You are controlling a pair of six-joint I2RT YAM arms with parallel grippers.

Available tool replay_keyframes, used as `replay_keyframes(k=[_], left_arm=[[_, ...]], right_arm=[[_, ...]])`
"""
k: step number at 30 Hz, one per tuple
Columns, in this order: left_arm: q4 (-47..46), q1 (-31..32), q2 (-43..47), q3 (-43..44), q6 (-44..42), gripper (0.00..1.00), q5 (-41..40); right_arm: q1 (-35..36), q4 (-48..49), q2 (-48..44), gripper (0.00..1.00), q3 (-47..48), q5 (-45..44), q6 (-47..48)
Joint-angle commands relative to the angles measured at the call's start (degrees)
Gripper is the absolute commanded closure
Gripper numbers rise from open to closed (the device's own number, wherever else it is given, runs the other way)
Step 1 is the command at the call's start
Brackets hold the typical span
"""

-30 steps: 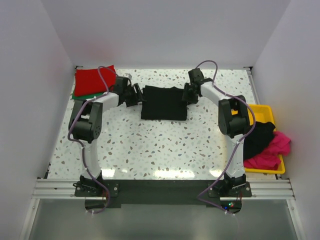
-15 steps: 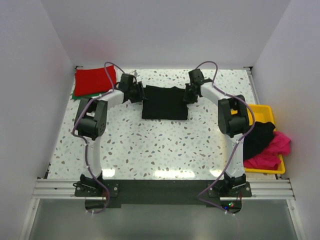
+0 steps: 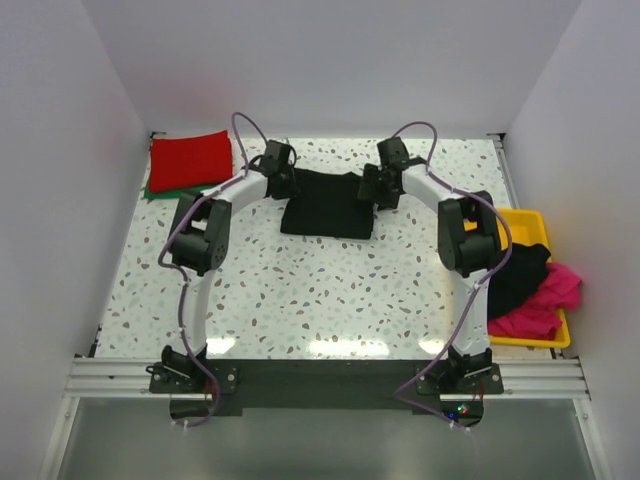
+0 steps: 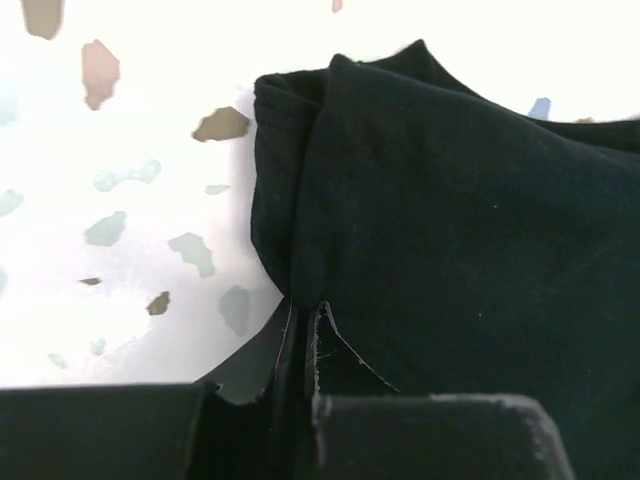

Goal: Fold and stack the t-shirts
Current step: Neatly place the folded tshirt to the corner

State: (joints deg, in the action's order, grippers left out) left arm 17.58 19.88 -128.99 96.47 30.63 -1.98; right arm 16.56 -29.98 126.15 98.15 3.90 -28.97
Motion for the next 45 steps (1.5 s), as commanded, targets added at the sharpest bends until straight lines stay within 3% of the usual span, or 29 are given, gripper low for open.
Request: replay_keyframes(k=[1,5,11,19,26,45], left_arm=[[11.76,-0.02,-3.89,4.42,-3.64,1.0,-16.08],[17.3,-0.37,-6.01,14.24,-8.03,1.0,-27.51],[21.88,-2.74,-9.97,27.44,-18.22,1.0,-35.89],[17.76,-3.88,-7.07,31.24,-28.25,1.0,-44.86],[16.43,-4.15,-6.72,35.98,-35.02,1.0,-50.22],[4.39,-6.25,-3.38,38.97,-48.29,1.0,-53.92]], right_arm=[[0.75,-0.09,-11.67,0.32,-5.39,-3.18,-1.26],[3.12,1.32,-20.38,0.3,-16.04,-6.26,-2.84],[9.27,7.12,-29.46,0.3,-33.27,-4.17,-4.6],[16.14,11.42,-32.46,0.31,-45.31,-4.08,-4.43],[17.98,13.1,-29.12,0.31,-46.64,-3.99,-4.43],[20.18,14.42,-25.78,0.32,-47.0,-3.99,-4.16]])
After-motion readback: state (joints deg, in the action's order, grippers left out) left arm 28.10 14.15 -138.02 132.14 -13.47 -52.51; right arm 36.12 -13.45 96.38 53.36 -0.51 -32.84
